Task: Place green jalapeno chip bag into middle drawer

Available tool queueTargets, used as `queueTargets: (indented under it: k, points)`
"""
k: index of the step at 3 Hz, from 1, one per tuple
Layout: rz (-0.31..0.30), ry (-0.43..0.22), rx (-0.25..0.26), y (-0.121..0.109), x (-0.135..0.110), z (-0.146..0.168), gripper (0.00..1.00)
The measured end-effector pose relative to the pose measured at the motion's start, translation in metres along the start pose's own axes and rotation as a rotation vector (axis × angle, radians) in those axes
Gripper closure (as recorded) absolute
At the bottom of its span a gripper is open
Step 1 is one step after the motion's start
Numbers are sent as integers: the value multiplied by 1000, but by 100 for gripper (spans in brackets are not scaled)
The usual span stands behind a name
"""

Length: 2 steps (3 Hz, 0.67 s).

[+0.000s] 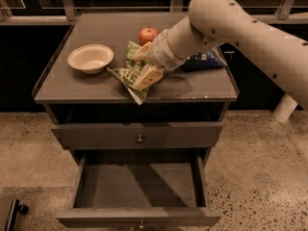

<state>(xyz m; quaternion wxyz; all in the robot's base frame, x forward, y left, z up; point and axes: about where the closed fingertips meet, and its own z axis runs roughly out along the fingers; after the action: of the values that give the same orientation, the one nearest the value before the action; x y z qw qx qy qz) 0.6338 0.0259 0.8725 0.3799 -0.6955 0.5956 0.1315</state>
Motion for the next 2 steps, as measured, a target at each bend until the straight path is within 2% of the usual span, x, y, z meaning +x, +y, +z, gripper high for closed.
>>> queueTargets:
  k: [2]
  points:
    - [0, 0, 0, 0, 0, 0, 87]
